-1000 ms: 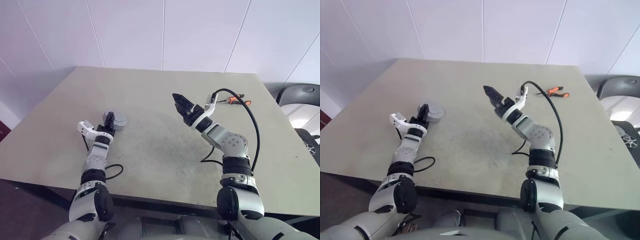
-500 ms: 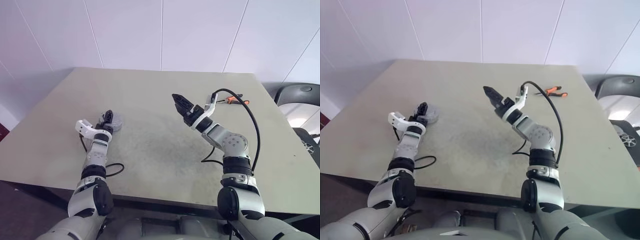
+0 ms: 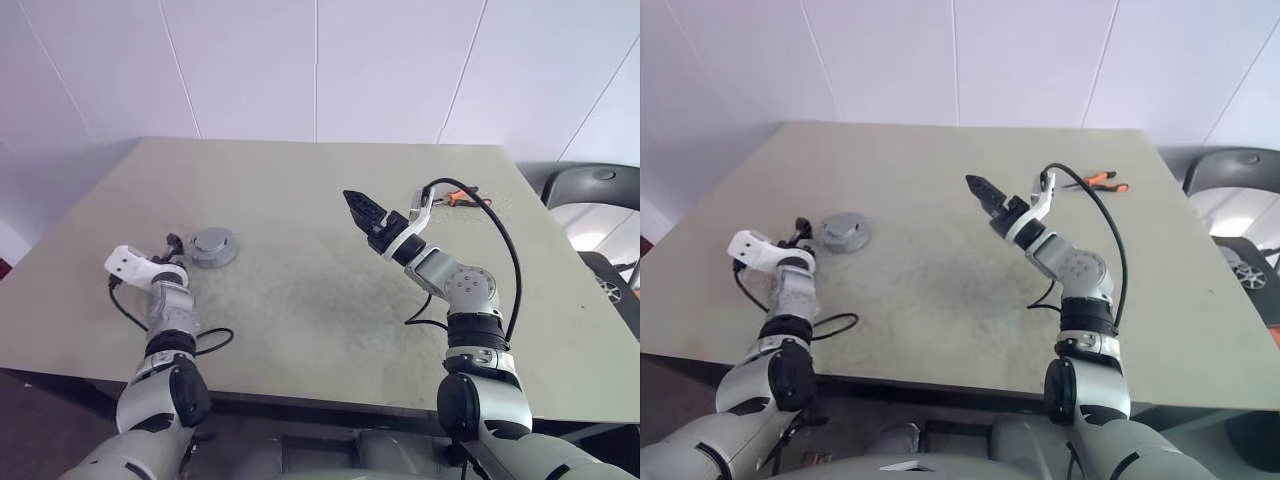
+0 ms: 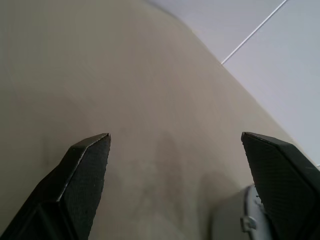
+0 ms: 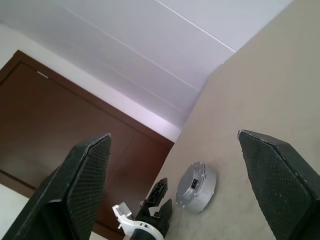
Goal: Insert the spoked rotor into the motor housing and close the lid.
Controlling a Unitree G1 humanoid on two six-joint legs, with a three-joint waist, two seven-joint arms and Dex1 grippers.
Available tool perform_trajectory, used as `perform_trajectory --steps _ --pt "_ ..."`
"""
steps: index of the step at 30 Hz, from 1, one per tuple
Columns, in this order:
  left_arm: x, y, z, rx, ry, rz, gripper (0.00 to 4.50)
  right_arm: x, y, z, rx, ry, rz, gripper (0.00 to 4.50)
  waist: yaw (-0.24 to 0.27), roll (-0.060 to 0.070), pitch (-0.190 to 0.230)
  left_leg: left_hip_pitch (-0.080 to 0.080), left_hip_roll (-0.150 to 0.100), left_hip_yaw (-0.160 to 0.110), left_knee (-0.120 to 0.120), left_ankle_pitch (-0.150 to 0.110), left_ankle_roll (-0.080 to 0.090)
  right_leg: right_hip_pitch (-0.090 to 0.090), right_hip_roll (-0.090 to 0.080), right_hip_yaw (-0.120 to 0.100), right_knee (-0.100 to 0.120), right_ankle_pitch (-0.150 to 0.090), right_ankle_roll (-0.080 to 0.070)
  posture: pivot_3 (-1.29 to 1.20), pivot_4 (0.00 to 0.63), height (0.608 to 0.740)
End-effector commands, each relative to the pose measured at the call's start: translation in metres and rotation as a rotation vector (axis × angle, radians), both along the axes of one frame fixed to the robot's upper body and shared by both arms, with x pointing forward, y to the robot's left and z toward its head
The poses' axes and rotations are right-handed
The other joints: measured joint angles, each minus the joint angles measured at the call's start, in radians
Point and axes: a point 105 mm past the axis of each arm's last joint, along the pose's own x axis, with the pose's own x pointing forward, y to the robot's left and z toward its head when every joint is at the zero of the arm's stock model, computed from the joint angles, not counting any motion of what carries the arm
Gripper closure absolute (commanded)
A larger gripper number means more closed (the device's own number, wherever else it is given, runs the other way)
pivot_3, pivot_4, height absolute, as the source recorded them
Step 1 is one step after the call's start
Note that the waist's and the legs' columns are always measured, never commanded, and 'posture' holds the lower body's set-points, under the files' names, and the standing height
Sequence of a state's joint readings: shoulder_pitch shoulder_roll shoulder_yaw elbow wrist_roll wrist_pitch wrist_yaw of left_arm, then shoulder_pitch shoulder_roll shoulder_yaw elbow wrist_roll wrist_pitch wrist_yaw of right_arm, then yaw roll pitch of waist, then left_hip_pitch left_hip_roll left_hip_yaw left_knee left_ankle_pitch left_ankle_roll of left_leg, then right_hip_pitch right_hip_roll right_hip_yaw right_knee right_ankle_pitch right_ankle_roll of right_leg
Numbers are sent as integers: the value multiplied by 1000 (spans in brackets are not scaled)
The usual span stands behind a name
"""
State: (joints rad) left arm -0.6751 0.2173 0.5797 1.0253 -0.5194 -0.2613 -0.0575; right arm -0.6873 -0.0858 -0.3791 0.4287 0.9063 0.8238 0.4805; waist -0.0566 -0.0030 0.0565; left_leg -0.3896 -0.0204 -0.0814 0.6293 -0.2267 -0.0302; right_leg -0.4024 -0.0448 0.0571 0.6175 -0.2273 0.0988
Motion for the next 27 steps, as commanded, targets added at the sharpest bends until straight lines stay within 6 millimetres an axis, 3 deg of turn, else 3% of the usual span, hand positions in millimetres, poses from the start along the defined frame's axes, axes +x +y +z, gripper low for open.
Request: perform_trajectory --steps 1,3,8,14,22,27 --pt "10 -6 41 175 -128 -74 229 0 1 9 9 -36 8 268 8 0 0 0 0 0 0 0 0 0 0 0 -1 0 0 0 0 740" --pt "13 -14 52 229 -176 -130 639 0 2 9 11 -36 11 268 14 0 0 -1 0 1 0 0 0 0 0 0 -2 0 0 0 0 740" --pt "15 -31 67 407 -217 -261 2271 -3 7 7 4 -40 28 268 14 0 0 -1 0 1 -1 0 0 0 0 0 -2 0 0 0 0 740" --pt "18 -47 59 451 -160 -372 4323 -3 9 11 -19 -55 45 268 13 0 0 0 0 0 0 0 0 0 0 0 -1 0 0 0 0 740" --pt "23 -52 53 497 -81 -417 4415 -4 10 14 -35 -68 51 268 13 0 0 0 0 0 0 0 0 0 0 0 -1 0 0 0 0 740" --pt "32 -47 43 459 71 -386 4415 -5 12 16 -44 -74 58 268 13 0 0 0 0 0 0 0 0 0 0 0 0 0 0 0 0 740"
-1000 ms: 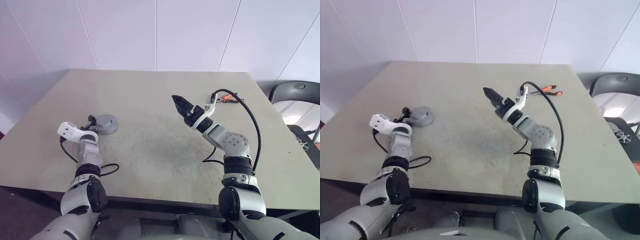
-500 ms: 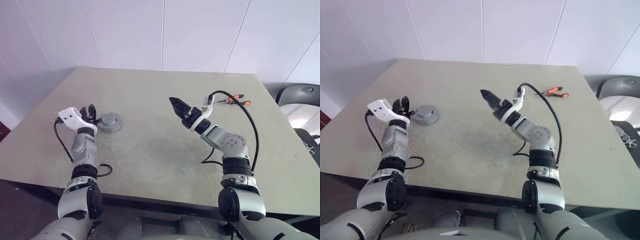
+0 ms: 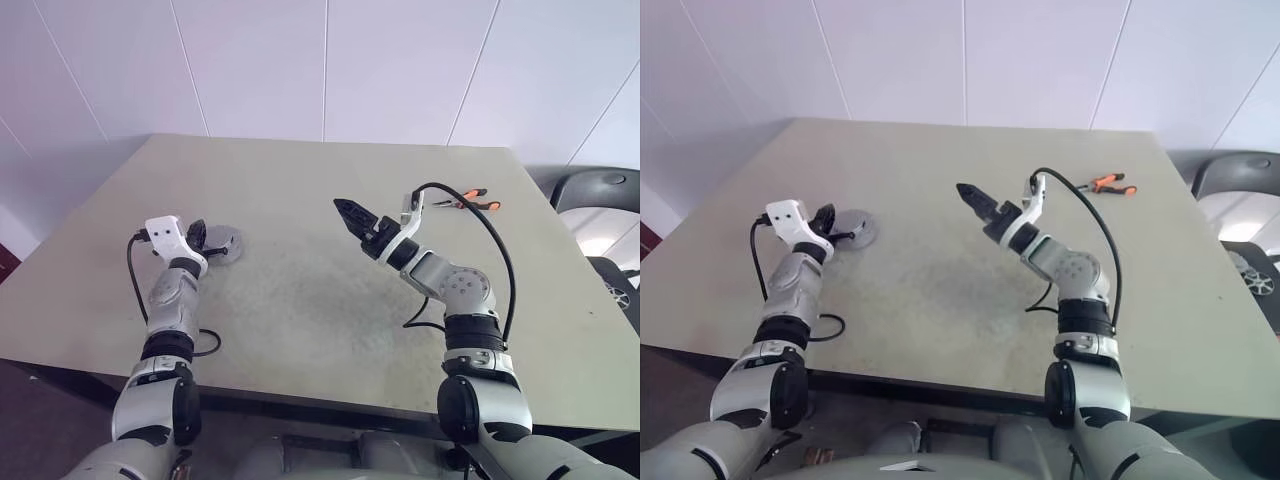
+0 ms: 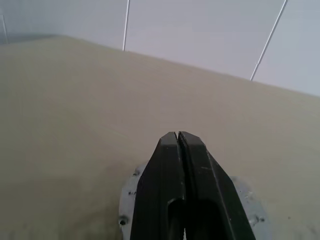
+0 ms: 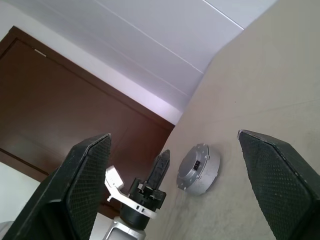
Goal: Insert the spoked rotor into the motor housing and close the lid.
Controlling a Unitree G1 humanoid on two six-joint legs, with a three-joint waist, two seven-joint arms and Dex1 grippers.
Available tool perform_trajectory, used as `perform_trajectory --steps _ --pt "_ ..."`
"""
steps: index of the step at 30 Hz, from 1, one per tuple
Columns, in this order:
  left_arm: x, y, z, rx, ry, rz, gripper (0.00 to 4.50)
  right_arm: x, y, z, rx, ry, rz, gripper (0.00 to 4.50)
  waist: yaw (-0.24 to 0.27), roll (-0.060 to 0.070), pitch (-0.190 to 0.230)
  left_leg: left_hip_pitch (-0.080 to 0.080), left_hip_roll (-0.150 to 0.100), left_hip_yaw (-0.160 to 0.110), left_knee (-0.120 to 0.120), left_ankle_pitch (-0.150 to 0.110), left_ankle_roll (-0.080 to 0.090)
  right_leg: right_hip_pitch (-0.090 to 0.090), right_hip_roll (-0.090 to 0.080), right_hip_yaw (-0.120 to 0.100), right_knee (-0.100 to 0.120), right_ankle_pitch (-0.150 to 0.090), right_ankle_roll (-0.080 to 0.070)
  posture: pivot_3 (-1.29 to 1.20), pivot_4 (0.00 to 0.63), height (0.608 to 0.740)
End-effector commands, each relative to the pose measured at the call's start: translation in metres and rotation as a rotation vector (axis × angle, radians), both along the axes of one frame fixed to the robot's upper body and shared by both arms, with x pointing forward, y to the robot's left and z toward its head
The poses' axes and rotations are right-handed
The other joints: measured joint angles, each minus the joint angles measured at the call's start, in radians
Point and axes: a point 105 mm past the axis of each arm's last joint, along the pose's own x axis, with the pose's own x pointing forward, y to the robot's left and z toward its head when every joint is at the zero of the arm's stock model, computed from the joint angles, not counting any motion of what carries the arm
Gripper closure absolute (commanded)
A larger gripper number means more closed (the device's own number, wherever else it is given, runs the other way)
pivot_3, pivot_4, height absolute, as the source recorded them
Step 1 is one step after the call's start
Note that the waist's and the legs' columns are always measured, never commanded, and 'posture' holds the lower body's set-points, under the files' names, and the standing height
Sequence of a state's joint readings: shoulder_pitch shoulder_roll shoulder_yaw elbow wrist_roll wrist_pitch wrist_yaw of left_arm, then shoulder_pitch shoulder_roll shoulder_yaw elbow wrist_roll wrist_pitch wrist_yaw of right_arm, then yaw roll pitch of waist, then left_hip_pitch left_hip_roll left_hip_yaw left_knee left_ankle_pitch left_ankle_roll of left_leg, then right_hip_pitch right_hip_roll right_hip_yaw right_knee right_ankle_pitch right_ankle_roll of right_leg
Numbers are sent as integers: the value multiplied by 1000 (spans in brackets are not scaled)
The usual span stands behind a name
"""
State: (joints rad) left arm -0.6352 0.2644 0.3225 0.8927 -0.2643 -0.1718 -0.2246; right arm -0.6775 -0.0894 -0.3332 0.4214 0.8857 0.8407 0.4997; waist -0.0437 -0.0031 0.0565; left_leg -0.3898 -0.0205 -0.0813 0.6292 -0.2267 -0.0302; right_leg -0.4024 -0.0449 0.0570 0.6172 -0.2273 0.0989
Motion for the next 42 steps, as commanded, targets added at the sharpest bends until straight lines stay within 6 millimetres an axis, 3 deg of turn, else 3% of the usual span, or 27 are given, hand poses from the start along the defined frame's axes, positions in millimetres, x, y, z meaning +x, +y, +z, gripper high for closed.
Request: perform_trajectory --steps 1,5,10,17,19,23,27,30,34,36,42 --pt "13 4 12 4 69 37 4415 0 3 22 1 -80 12 268 0 0 0 0 0 0 0 0 0 0 0 0 0 0 0 0 0 740" --pt "16 -4 0 -64 201 2 4415 -1 3 23 -3 -83 8 268 0 0 0 0 0 0 1 0 0 0 0 0 1 -2 3 0 0 740" --pt "16 -11 -3 -124 247 -43 4415 0 2 24 -3 -86 2 268 1 0 0 1 0 0 0 0 0 0 0 0 1 -1 2 0 0 740" --pt "16 -28 39 -48 -19 -167 4415 -1 1 24 -4 -89 0 268 0 0 0 0 0 0 0 0 0 0 0 0 0 0 0 0 0 740" --pt "16 -33 33 -76 12 -193 4415 -1 1 24 -3 -89 0 268 0 0 0 0 0 0 -1 0 0 -1 0 0 0 0 0 0 0 740" --pt "13 -28 -5 -42 216 -144 4415 -1 2 24 -4 -91 -1 268 -2 0 0 0 0 0 -1 0 0 -1 0 0 1 0 0 0 0 740" --pt "11 -24 -14 -75 269 -114 4415 -1 2 24 -6 -91 -3 268 -2 0 0 2 0 0 0 0 0 1 0 0 1 -1 2 0 0 740" --pt "13 -21 -4 -57 221 -109 4415 0 2 24 -8 -92 -3 268 -3 0 0 5 0 0 0 0 0 4 0 0 1 -2 3 0 0 740" --pt "16 -27 36 -43 2 -150 4415 -1 2 25 -4 -97 -4 268 -2 0 0 5 0 0 0 0 0 4 0 0 1 -2 3 0 0 740" --pt "16 -29 46 -80 -51 -163 4415 -1 2 26 2 -99 -5 268 0 0 0 4 0 0 -1 0 0 3 0 0 0 0 0 0 0 740" --pt "15 -21 23 -86 55 -108 4415 -2 3 25 1 -99 -2 268 0 0 0 1 0 0 0 0 0 1 0 0 0 0 0 0 0 740"
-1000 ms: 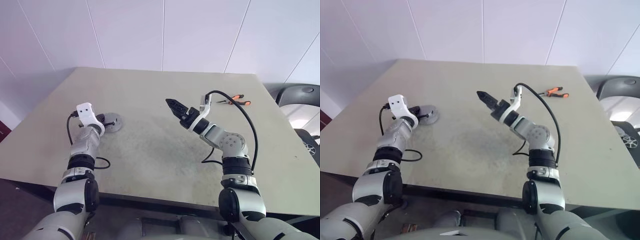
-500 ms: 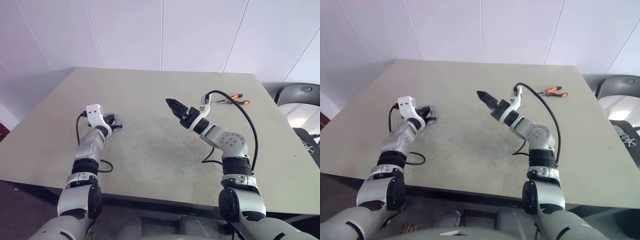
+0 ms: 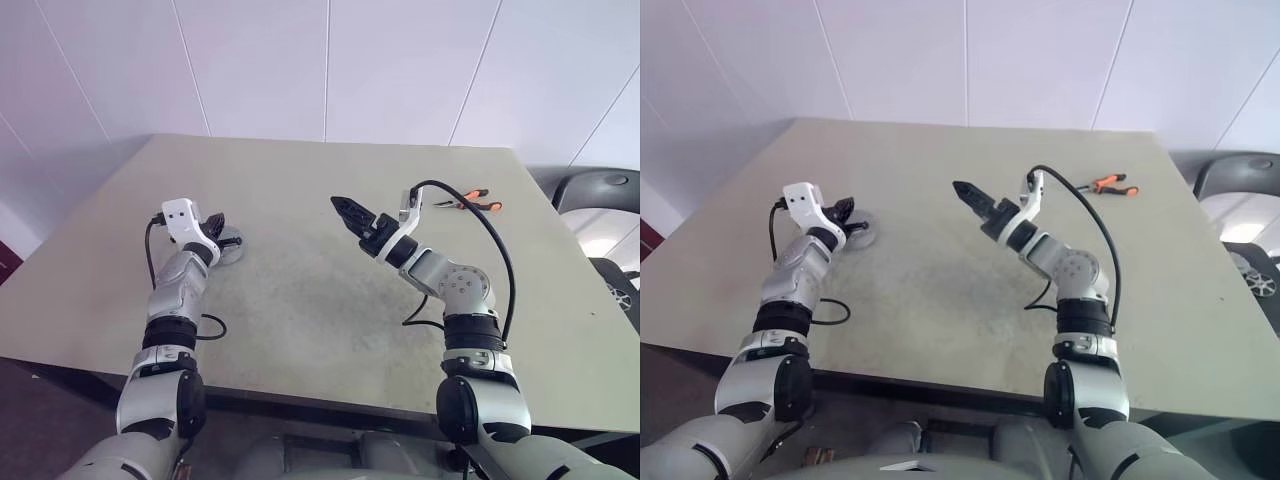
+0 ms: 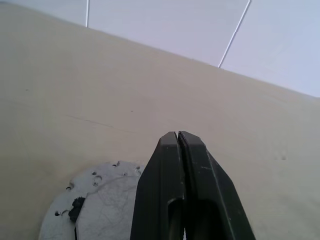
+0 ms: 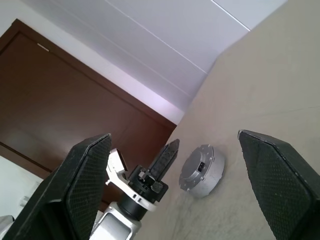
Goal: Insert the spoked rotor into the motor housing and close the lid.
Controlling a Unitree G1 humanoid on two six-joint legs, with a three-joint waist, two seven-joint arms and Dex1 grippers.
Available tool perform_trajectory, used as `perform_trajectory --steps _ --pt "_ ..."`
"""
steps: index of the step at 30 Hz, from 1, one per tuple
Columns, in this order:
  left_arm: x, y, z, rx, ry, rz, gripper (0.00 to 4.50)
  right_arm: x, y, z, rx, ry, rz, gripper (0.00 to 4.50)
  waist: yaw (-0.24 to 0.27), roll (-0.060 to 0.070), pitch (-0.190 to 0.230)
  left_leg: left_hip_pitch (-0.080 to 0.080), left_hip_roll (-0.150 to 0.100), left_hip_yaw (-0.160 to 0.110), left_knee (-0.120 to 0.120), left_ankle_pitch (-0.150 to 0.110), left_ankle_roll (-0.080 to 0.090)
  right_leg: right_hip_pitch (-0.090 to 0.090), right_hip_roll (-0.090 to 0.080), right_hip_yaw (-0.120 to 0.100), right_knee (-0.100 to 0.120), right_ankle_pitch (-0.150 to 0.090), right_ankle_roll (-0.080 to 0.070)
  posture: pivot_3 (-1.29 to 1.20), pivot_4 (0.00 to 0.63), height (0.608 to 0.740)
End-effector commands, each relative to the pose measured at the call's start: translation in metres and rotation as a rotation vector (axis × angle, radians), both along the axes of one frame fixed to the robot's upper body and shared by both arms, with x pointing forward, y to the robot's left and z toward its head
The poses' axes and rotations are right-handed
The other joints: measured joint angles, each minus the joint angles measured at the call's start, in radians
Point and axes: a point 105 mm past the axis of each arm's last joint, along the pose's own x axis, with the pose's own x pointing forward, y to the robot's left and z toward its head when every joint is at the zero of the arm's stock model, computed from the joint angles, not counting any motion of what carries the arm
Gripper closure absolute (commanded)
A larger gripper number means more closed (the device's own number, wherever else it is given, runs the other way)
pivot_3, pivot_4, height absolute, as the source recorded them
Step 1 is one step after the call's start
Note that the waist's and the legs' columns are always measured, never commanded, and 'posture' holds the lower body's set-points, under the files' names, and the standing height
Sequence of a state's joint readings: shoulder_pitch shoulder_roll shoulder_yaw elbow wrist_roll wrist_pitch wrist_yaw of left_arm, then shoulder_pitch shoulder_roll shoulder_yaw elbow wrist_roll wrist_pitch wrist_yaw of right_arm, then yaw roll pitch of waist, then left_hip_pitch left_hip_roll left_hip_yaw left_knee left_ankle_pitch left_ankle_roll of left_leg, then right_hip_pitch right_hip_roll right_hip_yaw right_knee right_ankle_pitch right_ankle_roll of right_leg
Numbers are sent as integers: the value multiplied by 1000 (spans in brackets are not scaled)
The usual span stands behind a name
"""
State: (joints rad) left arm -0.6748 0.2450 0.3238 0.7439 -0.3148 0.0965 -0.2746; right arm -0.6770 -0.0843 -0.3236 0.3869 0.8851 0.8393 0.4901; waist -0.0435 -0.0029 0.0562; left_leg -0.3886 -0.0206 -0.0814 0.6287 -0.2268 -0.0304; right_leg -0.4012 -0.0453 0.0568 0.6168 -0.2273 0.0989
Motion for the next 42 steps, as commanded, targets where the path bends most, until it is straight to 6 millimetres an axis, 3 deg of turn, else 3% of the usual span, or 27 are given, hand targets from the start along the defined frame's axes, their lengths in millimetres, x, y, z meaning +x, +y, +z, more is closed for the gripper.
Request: perform_trajectory --steps 1,5,19,37,41,42 --pt "3 6 -2 15 42 30 4415 0 0 19 12 -72 -2 268 0 0 0 0 0 0 0 0 0 0 0 0 0 0 0 0 0 740" --pt "3 10 -14 6 122 65 4415 -1 0 19 9 -73 -2 268 -1 0 0 0 0 0 0 0 0 0 0 0 1 -1 1 0 0 740" --pt "3 8 -11 -12 112 58 4415 -1 2 20 7 -74 6 268 -1 0 0 0 0 0 0 0 0 0 0 0 1 0 0 0 0 740" --pt "3 2 -30 -45 208 71 4415 0 1 18 5 -69 4 268 -1 0 0 3 0 0 1 0 0 3 0 0 1 -2 2 0 0 740" --pt "6 2 -8 52 73 58 4415 0 0 18 -1 -72 2 268 -1 0 0 4 0 0 0 0 0 4 0 0 0 -2 3 0 0 740" --pt "6 2 7 73 -13 59 4415 1 0 19 -7 -80 -7 268 -1 0 0 4 0 0 0 0 0 4 0 0 0 -2 2 0 0 740"
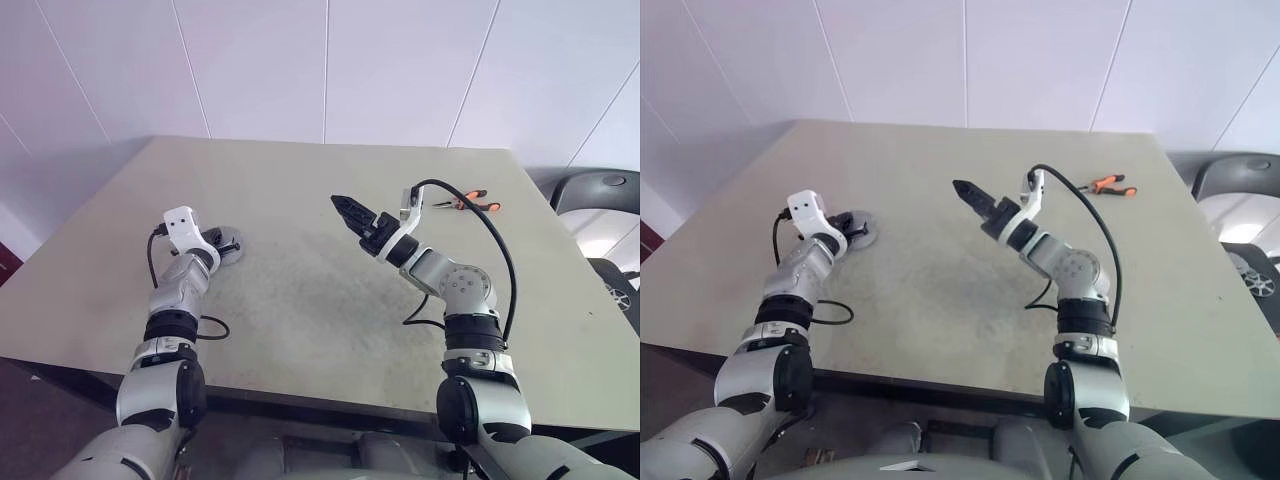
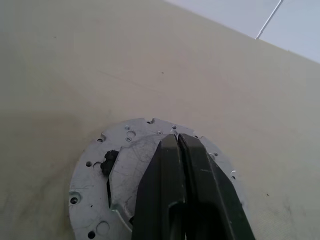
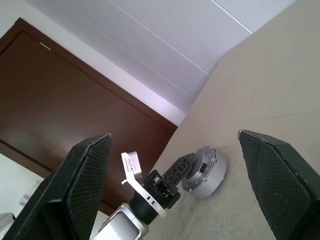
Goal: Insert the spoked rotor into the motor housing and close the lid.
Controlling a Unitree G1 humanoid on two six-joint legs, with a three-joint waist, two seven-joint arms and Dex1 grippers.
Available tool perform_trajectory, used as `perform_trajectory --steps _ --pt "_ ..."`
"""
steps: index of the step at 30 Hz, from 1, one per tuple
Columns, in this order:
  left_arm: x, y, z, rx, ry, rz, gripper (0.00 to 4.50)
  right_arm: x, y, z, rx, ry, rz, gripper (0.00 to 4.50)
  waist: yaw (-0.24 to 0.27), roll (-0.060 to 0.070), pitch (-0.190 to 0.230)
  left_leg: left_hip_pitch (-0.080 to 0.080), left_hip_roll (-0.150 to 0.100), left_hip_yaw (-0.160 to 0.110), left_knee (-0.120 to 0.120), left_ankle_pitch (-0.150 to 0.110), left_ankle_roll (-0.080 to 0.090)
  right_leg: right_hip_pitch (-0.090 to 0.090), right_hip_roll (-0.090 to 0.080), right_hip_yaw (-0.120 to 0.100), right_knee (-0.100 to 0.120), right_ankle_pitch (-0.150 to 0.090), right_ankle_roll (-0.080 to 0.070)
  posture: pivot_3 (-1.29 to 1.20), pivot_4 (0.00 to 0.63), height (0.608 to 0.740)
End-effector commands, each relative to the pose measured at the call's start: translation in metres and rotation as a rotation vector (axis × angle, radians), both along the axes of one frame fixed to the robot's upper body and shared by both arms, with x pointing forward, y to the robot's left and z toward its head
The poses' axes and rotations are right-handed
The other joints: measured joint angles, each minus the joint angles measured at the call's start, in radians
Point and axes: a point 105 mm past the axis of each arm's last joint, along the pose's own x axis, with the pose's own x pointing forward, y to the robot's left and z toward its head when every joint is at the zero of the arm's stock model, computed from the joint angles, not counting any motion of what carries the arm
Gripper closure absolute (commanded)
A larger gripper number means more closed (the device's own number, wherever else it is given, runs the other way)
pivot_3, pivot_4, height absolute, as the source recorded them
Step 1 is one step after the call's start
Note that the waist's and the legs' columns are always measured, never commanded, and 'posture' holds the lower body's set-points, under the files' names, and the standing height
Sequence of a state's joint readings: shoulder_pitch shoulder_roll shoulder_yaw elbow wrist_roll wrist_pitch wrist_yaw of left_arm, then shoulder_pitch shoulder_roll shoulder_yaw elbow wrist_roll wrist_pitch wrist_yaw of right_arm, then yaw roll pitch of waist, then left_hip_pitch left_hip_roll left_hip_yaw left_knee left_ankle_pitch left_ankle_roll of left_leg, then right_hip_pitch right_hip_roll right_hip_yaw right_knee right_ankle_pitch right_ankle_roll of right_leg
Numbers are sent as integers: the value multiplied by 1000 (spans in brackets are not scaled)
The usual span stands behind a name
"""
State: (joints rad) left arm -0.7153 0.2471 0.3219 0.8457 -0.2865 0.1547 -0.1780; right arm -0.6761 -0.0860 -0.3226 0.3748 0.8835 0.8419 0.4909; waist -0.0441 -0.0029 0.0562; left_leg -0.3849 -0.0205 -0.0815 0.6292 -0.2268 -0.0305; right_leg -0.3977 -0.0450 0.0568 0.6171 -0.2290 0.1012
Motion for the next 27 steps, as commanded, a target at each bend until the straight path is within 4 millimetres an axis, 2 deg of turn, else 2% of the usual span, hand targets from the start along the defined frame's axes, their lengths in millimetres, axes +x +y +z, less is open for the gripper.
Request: perform_trajectory --steps 1,3,5,9,14,17,22,27 --pt "4 -2 41 85 -217 -14 4415 2 -1 17 -7 -76 -14 268 0 0 0 0 0 0 0 0 0 0 0 0 0 0 -1 0 0 740" --pt "0 -15 63 84 -353 -99 4415 3 -3 20 -38 -130 -44 268 1 0 0 -2 0 0 0 0 0 -2 0 0 -1 2 -3 0 0 740" --pt "-5 -25 70 79 -414 -159 4415 4 -4 22 -63 -167 -64 268 1 0 0 -5 0 0 -1 0 0 -4 0 0 -1 2 -3 0 0 740" --pt "-10 -33 75 76 -461 -212 4415 7 -6 22 -124 -220 -94 268 0 0 0 -6 0 0 -1 0 0 -5 0 0 -1 2 -3 0 0 740" --pt "-18 -50 74 154 -487 -326 4415 9 -4 16 -233 -266 -107 268 0 0 0 -5 0 1 0 0 0 -5 0 0 -1 2 -3 0 0 740" --pt "-27 -63 71 153 -505 -410 3803 7 0 15 -294 -307 -93 0 -1 0 0 -5 0 1 0 0 0 -5 0 0 -1 2 -3 0 0 740" --pt "-34 -81 68 126 -516 -505 2097 6 6 13 -358 -357 -86 0 0 0 0 -5 0 1 0 0 0 -5 0 0 -1 2 -3 0 0 740" --pt "-39 -98 74 94 -544 -589 429 11 8 3 -523 -420 -117 0 0 0 0 -5 0 1 1 0 0 -5 0 0 -1 2 -3 0 0 740"
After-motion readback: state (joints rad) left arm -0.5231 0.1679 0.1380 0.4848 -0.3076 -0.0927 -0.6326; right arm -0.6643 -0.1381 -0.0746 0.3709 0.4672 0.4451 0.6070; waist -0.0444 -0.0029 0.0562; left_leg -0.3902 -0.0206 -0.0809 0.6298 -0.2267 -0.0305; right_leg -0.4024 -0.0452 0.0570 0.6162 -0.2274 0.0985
